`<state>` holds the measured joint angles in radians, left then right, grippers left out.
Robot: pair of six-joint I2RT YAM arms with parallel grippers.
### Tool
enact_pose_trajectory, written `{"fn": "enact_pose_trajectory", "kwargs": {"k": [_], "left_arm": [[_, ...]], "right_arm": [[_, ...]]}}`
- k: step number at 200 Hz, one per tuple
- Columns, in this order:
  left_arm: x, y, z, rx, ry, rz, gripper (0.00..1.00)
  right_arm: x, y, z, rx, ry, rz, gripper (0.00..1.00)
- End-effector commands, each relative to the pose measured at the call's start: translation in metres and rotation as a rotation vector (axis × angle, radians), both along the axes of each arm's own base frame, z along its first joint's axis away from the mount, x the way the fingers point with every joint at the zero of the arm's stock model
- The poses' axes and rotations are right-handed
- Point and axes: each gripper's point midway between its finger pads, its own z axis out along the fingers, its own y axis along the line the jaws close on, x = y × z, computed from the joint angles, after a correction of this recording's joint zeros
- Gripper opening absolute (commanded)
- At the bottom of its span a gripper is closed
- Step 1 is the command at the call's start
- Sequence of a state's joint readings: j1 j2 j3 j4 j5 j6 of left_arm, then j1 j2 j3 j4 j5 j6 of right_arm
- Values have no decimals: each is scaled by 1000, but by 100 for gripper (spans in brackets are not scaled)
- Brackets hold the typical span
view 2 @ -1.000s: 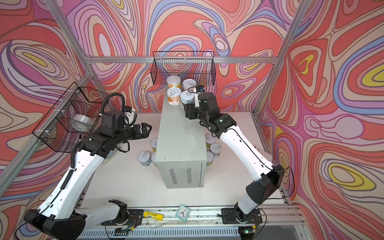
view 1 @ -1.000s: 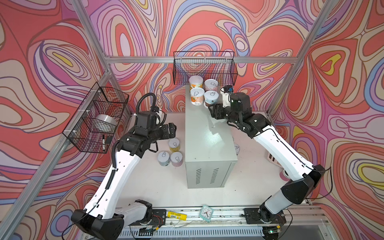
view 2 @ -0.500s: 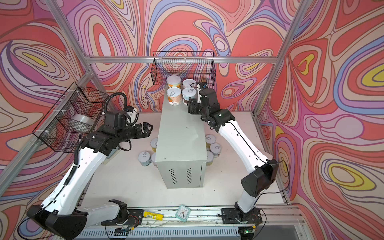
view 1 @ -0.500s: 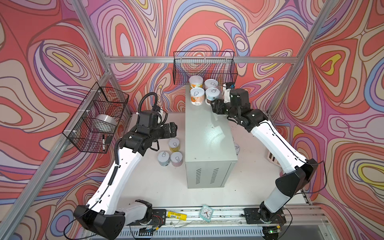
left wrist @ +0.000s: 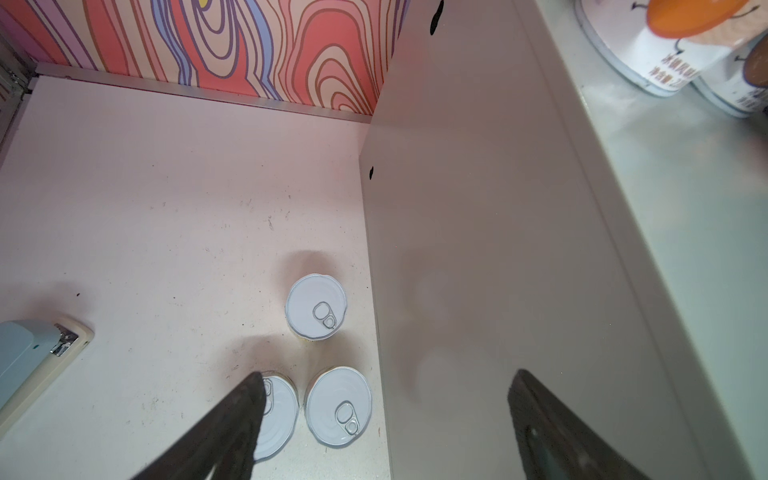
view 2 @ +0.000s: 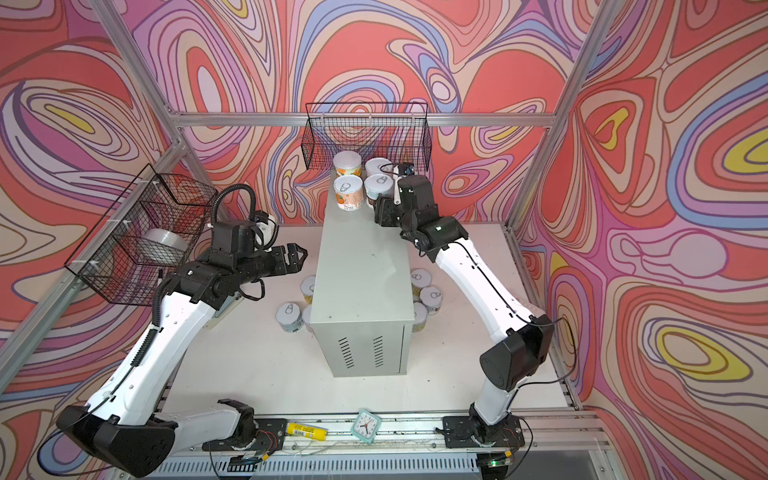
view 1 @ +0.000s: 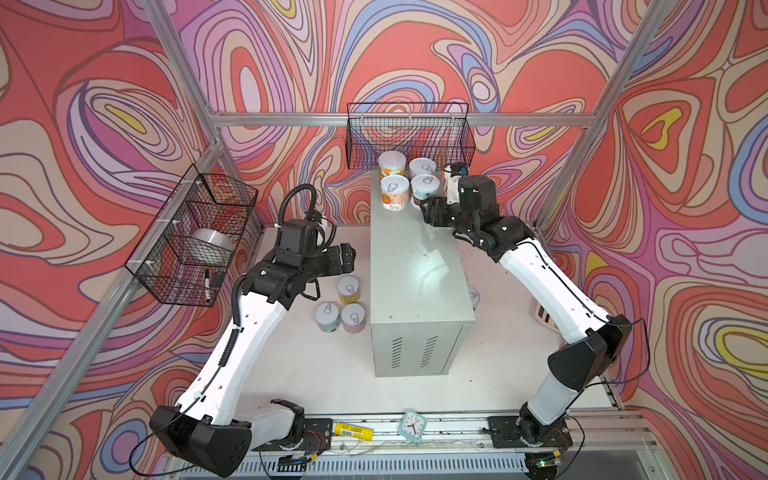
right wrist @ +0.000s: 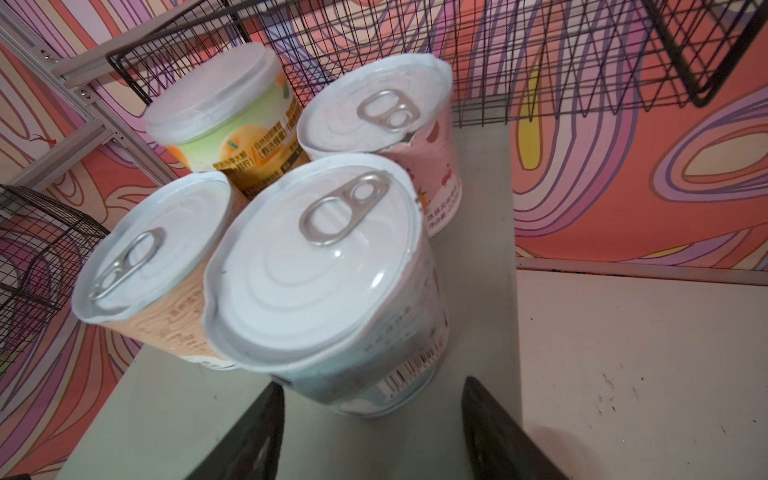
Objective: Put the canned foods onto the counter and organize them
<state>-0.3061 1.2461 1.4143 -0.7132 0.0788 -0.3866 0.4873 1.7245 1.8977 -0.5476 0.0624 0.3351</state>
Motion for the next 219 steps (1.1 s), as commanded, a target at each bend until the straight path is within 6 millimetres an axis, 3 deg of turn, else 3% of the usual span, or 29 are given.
{"fn": "enact_pose_trajectory", "kwargs": {"k": [1,47,85,113,157,182,219], "left_arm": [[5,1,-5,-7,0,11,92],[6,7,-9,15,0,41,94],[4,14,-12,25,-24,73,100],[-2,20,-13,31,-56,92,100],[-23,32,-43,44,45,140,100],[-37,33,-59,44,66,129,100],[-49,38,-76,44,82,145,99]], "right_arm": [[8,-5,3,13,-8,-32,69],[-13,-2,24,55,-28,36,68],[-61,13,48,35,-35,168,70],[-100,-15,59,52,-57,102,71],[-147,-81,18,-17,5,-68,76],[-164,-123,-5,-23,42,-170,78],[-176,-146,-52,-24,143,-214,80]]}}
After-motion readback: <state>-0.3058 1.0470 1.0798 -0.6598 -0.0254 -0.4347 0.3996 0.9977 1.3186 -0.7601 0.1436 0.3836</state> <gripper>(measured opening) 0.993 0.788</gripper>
